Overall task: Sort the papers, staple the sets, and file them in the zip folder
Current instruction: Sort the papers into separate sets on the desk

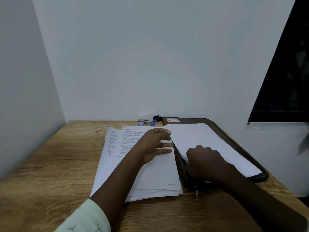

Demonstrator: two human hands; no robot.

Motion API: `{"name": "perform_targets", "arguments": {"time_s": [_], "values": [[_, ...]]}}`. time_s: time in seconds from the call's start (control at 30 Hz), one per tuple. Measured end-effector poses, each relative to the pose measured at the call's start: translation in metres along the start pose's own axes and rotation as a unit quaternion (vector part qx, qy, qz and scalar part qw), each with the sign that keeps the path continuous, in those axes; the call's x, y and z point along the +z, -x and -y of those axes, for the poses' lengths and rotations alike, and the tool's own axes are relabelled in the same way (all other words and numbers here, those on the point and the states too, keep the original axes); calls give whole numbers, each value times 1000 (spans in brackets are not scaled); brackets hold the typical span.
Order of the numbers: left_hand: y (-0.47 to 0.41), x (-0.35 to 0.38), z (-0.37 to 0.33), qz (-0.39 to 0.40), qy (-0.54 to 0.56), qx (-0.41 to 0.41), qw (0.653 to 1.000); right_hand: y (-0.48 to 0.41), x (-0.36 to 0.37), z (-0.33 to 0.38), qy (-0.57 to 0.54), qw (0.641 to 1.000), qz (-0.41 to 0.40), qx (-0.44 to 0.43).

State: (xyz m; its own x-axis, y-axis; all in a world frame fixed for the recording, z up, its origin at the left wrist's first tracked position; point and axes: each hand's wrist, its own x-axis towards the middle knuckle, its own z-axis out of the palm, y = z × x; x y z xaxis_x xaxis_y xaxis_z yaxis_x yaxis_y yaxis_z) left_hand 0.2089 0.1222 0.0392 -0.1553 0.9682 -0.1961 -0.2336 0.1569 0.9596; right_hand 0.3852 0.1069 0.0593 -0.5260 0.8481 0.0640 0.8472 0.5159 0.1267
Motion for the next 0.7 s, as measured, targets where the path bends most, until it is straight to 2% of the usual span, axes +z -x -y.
{"name": "perform_targets", "arguments": {"time_s": [0.3,0.47,0.53,0.57,0.63,0.67,0.7], "values": [[3,7,5,8,-17,-9,1000,-6,8,11,16,1000,18,-2],[6,7,4,14,-12,3,1000,-19,4,11,75,996,45,28],[8,3,4,6,1,8,1000,-25,-6,3,66,997,27,39],[9,1,4,0,10,10,1000,-27,-17,-5,44,998,0,52],[12,-2,2,-5,36,18,999,-27,-50,-25,-34,988,-126,86],[13,-2,1,0,49,26,998,-26,-70,-34,-81,966,-231,85],[14,-3,0,3,64,35,997,-24,-87,-41,-133,928,-343,64]]}}
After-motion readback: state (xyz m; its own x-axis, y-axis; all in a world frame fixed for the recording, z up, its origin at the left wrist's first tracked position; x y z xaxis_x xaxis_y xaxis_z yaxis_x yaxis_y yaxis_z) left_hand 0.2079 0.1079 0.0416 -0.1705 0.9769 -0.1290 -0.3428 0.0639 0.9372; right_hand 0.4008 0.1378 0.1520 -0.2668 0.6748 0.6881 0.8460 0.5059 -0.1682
